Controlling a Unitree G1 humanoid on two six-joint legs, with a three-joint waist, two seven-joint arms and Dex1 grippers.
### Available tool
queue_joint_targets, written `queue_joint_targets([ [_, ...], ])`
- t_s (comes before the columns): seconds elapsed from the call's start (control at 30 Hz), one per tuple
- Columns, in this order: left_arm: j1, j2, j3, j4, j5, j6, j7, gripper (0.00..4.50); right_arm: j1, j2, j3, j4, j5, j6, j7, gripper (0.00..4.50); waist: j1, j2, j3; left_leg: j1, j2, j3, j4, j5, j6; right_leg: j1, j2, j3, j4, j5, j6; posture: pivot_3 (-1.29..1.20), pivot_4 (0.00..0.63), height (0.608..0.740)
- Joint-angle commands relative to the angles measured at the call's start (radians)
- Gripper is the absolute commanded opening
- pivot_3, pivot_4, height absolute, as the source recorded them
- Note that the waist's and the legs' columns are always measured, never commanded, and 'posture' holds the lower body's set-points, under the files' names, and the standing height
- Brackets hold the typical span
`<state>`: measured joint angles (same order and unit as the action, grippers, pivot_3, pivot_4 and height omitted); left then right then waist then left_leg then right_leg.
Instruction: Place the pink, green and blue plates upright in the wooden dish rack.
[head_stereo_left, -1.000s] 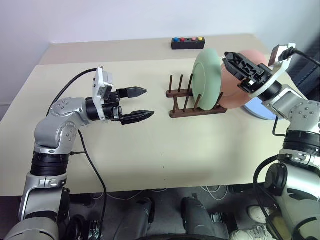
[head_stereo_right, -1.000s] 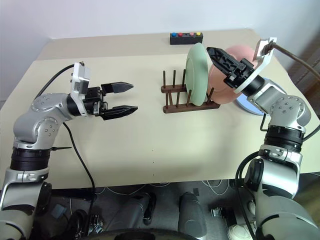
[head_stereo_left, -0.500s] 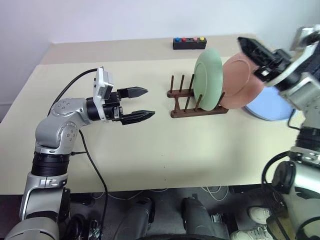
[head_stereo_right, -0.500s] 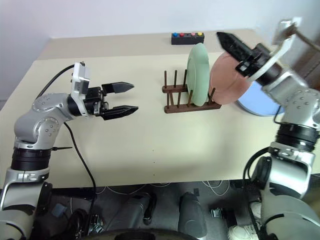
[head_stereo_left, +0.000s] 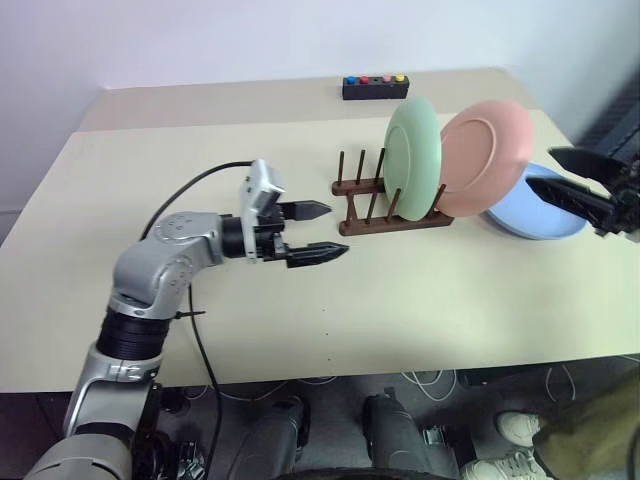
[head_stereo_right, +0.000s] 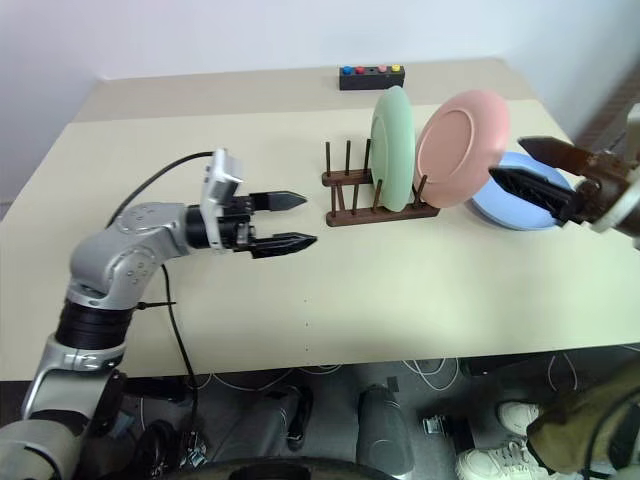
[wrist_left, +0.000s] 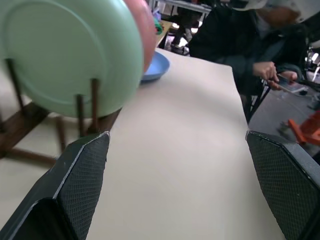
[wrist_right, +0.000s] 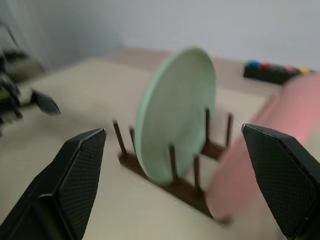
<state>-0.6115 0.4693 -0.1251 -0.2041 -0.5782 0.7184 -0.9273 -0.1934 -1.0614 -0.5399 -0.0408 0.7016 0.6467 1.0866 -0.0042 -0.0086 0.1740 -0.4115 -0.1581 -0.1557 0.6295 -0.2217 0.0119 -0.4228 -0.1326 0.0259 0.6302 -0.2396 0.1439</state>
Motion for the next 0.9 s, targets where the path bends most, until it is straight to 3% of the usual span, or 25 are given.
queue_joint_targets([
  [0.03,-0.033,-0.017,-0.050,-0.057,0.037,0.010,0.047,4.50,0.076,-0.026,0.032,-0.018,-0.144,-0.093,-0.029,4.45,0.003,0.000,0.000,0.000,0.000,0.001,0.001,0.000,0.000,0.000,0.000,0.000,0.000,0.000,0.000,0.00,0.150,0.740],
  [0.4,-0.068,-0.130,-0.218,-0.029,0.233,-0.019,0.187,4.50,-0.116,0.036,0.301,0.267,-0.434,-0.274,-0.192,4.45,-0.004,0.001,0.000,0.002,0.000,0.009,0.001,-0.001,0.002,0.000,0.000,0.007,0.000,0.001,0.001,0.00,0.150,0.740],
  [0.9,-0.093,-0.207,-0.240,-0.011,0.264,0.006,0.202,4.50,-0.361,0.155,0.423,0.628,-0.558,-0.318,-0.259,4.45,-0.006,0.001,0.000,0.002,0.000,0.009,0.001,-0.001,0.001,0.000,0.000,0.007,0.000,0.001,0.001,0.00,0.150,0.740],
])
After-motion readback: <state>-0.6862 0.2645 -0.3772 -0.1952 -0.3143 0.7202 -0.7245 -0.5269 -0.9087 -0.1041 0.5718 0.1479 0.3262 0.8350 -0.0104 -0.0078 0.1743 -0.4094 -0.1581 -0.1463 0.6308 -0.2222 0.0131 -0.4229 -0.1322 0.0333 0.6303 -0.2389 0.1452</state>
